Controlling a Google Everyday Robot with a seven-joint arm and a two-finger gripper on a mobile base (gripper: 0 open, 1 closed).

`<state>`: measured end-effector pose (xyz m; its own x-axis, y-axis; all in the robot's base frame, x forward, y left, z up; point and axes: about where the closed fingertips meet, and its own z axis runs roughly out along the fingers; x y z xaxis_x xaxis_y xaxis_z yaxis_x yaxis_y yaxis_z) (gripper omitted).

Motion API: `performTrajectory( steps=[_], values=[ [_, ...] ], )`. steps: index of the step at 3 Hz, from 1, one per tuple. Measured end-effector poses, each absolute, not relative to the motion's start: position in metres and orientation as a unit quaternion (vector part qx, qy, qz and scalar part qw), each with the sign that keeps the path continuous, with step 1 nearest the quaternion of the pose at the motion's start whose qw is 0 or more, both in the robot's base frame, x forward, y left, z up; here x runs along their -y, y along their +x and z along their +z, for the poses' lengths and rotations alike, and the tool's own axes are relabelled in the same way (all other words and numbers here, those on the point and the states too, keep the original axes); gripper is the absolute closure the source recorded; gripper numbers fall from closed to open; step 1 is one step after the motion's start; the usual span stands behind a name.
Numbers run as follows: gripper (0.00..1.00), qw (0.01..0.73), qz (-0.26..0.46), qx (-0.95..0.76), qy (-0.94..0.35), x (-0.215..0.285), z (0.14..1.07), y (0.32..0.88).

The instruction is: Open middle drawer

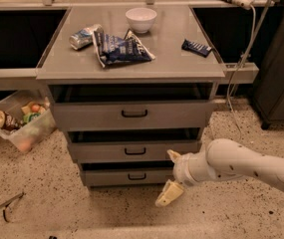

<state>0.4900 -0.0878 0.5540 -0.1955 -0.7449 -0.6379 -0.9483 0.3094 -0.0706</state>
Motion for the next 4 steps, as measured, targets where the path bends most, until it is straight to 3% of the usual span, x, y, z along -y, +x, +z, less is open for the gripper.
performTrajectory(
  steps=[2,4],
  values=[
    [0.0,0.298,0.166,-0.748,-0.569,0.081,0.543,0.501],
    [0.0,0.313,0.108,-0.736,-0.59,0.052,0.513,0.563]
  ],
)
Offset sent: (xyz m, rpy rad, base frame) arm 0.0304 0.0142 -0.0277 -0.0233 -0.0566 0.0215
